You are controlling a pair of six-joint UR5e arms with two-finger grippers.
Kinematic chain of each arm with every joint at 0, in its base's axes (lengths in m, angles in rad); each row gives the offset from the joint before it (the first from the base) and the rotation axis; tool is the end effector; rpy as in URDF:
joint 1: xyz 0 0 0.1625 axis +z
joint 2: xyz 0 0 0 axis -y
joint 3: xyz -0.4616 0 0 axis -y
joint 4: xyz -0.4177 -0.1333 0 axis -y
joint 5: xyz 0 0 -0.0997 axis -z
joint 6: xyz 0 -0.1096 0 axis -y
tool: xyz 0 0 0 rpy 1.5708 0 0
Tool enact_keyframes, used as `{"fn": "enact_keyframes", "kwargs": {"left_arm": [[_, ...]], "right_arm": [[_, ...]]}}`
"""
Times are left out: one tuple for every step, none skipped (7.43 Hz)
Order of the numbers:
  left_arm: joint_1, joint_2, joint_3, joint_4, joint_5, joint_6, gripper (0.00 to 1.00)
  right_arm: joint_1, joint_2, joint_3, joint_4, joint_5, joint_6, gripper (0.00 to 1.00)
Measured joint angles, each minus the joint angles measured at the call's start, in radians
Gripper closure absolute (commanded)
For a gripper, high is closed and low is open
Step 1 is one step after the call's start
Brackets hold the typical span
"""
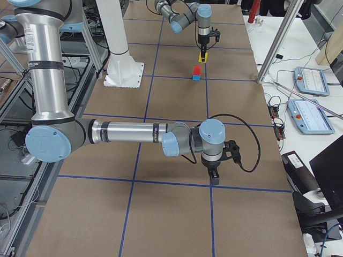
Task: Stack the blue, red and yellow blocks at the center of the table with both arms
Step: 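Carry the yellow cube with the left gripper above the red cube, then lower the yellow cube onto the red cube and open the left gripper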
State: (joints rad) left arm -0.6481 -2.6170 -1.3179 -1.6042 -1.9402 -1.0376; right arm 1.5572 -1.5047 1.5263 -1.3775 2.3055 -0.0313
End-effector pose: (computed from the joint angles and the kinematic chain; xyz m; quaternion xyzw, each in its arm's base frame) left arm 0.6093 -0.5789 0.0919 0.0802 0.4216 0.0220 0.9030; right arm 0.0522 -0.5636 0.6723 0.1032 -0.3562 -0.0593 0.9268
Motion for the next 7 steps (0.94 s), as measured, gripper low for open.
{"fn": "enact_keyframes", "kwargs": {"left_arm": [[0.012,-0.003,0.011,-0.001,0.012,-0.002,1.00],[0.019,0.003,0.016,-0.002,0.027,0.000,1.00],[0.025,0.011,0.017,-0.003,0.039,0.002,1.00],[0.028,0.017,0.017,-0.003,0.045,0.004,1.00],[0.029,0.020,0.016,-0.003,0.047,0.005,1.00],[0.030,0.021,0.014,-0.002,0.047,0.007,1.00],[0.030,0.021,0.013,-0.002,0.048,0.008,1.00]], "right_arm": [[0.000,-0.001,0.000,0.000,0.000,0.000,0.00],[0.000,-0.001,0.000,0.000,0.000,0.001,0.00],[0.001,-0.002,0.000,0.000,0.000,0.001,0.00],[0.000,-0.002,0.000,0.000,0.000,0.001,0.00],[0.000,-0.001,0.000,0.000,0.000,0.001,0.00],[0.000,-0.001,0.000,0.000,0.000,0.001,0.00],[0.000,-0.001,0.000,0.000,0.000,0.001,0.00]]}}
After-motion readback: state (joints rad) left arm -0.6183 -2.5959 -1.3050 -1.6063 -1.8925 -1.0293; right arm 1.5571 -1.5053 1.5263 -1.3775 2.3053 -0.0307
